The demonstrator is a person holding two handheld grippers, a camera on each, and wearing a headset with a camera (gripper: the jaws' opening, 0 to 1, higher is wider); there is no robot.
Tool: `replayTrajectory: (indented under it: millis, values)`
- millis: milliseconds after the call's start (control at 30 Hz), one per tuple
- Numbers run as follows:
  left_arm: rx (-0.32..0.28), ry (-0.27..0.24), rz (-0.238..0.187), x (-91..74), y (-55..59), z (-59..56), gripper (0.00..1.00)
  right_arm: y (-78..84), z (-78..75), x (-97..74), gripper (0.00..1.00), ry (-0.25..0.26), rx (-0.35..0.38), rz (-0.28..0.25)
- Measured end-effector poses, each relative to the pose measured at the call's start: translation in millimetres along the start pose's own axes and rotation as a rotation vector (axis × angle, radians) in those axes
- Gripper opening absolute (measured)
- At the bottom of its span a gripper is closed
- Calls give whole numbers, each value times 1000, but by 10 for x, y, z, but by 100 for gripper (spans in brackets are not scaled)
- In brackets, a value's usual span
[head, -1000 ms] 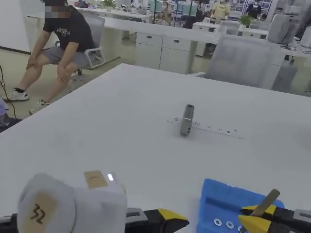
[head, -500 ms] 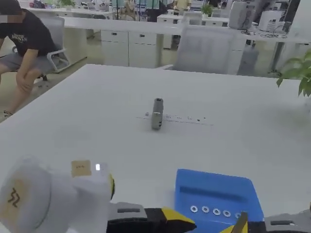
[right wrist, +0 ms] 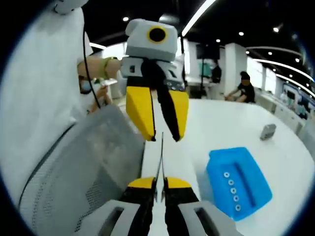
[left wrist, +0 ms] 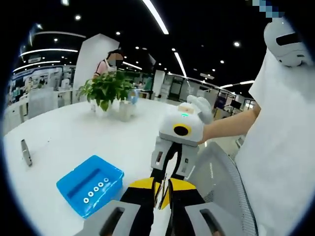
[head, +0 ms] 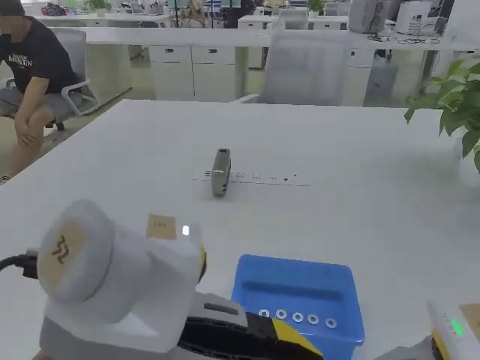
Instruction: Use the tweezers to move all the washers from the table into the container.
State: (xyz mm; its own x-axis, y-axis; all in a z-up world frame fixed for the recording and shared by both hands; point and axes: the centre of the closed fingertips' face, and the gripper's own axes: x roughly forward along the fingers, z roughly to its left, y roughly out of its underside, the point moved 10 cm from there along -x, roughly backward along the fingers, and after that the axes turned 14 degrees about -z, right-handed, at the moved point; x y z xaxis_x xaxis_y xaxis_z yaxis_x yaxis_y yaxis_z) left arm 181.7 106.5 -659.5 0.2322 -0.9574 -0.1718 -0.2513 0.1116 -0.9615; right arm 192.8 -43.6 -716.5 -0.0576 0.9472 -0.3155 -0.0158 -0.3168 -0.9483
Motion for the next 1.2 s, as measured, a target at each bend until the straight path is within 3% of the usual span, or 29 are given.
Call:
replayTrajectory:
  millis: [200, 333, 467, 700, 1000, 1067, 1133, 1200]
  values:
    - [64, 13, 104, 215, 92, -59, 0, 72, -20, -121, 4, -33, -33, 14]
    - [92, -6, 116, 311, 104, -71, 0, 157, -77, -184, 4, -57, -74, 67]
    - [141, -27, 179, 368, 129, -52, 0, 258, -124, -230, 4, -58, -105, 122]
    - [182, -50, 299, 498, 280, -56, 0, 464, -141, -292, 4, -60, -131, 159]
    - [180, -41, 422, 492, 450, -28, 0, 644, -103, -243, 5, -57, -111, 144]
    - [169, -40, 447, 455, 482, 4, 0, 664, -112, -222, 6, -45, -67, 112]
    - [138, -33, 450, 425, 509, 30, 0, 682, -125, -227, 16, -26, -33, 104]
    - [144, -25, 505, 383, 560, 63, 0, 699, -138, -260, 26, 4, -15, 93]
